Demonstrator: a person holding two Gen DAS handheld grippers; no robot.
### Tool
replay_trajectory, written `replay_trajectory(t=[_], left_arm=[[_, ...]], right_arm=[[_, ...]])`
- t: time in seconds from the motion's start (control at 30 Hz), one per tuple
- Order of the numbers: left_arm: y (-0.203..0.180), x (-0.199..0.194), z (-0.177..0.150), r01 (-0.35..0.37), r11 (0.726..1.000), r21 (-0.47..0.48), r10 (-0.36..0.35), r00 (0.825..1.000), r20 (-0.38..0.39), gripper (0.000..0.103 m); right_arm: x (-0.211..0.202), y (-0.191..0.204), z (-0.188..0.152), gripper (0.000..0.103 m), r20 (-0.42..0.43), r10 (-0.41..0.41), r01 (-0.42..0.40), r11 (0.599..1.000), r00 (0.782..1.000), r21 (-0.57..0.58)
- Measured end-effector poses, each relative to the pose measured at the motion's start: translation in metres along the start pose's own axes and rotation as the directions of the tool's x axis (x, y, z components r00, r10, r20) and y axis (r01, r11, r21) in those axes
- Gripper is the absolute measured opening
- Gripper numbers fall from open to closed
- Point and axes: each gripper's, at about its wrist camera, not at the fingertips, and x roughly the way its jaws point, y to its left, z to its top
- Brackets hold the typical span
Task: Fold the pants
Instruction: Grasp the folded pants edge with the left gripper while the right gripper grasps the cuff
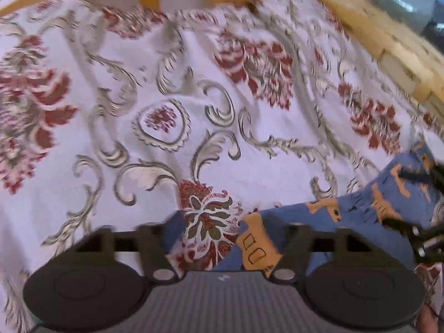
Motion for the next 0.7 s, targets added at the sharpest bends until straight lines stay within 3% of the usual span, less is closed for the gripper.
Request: replay_trajectory(t=[0.17, 0.33, 0.43, 0.5, 0.6, 0.7], left_arm=[[-0.023, -0.034, -0.031, 0.027, 1.000, 0.008, -0.027, 0.999, 0.042, 0.095], [-0.046, -0.034, -0.074, 0.021, 0.999, 0.034, -0.018, 0.995, -0.100, 0.096], [-0.045, -0.028, -0.093, -0.027, 1.000, 0.010, 0.028, 0.983, -0.183, 0.096], [-0.048, -0.028, -0.100, -0.080, 0.994, 0.072, 0.092, 0.978, -0.185, 0.096], [-0.053, -0.032, -0.099, -0.142, 0.983, 0.115, 0.167, 0.956, -0.243, 0.100], [-0.062, -0.045, -0.093, -0.179, 0.981, 0.079, 0.194, 0.928, -0.318, 0.100]], right_arm=[[-0.021, -0.017, -0.025, 0.090, -0.061, 0.010, 0.002, 0.982, 0.998, 0.190], [-0.027, -0.058, -0.043, 0.093, -0.080, 0.047, -0.012, 0.918, 0.996, 0.397], [-0.035, -0.083, -0.056, 0.093, -0.100, -0.081, 0.116, 0.904, 0.992, 0.411], [-0.049, -0.098, -0.062, 0.093, -0.100, -0.177, 0.202, 0.894, 0.979, 0.399], [-0.088, -0.122, -0.072, 0.100, -0.006, -0.251, 0.223, 0.848, 0.968, 0.480], [-0.119, -0.145, -0.091, 0.102, 0.062, -0.234, 0.147, 0.771, 0.970, 0.619]])
